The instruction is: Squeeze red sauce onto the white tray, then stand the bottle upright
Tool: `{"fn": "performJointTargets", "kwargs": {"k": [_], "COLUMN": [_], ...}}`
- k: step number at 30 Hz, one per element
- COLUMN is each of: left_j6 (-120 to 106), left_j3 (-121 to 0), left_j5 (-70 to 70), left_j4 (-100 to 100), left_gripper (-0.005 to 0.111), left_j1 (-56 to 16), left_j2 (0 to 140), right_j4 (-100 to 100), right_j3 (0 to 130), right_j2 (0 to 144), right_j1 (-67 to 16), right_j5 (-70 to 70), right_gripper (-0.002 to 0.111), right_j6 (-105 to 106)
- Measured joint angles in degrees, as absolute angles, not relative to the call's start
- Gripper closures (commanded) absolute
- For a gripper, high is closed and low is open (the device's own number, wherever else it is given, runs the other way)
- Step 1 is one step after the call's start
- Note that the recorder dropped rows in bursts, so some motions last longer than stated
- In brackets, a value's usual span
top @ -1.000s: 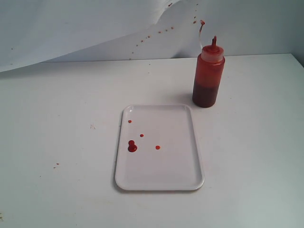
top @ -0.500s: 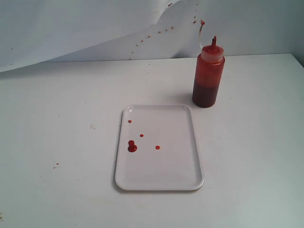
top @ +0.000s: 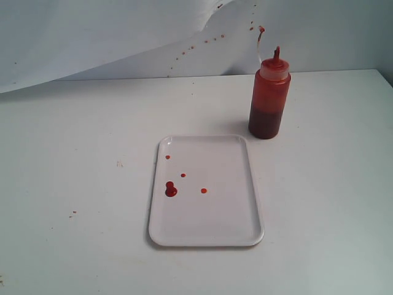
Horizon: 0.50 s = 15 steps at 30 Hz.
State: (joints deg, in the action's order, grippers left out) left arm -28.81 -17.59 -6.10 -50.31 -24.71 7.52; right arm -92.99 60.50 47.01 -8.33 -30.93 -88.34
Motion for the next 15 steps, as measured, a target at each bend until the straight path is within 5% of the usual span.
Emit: {"fn": "performJointTargets", "kwargs": {"k": [6, 15], "left_j6": [-3.42, -0.68], "left_j3": [-15.21, -8.01], "left_j5": [-6.22, -7.86], "left_j4": [-18.70, -5.20], "left_gripper": [0.106, 0.106], "left_j1": [-24.71, -24.71], "left_j2": [7.52, 7.52], "right_j4": [-92.99, -92.99], "right_j3": [60.50, 60.50], "right_j2": [47.01, 47.01], "right_j1": [-8.33, -8.33], "right_j5": [-30.93, -30.93], "right_gripper": [0.108, 0.108], "right_j6": [-88.34, -88.34]}}
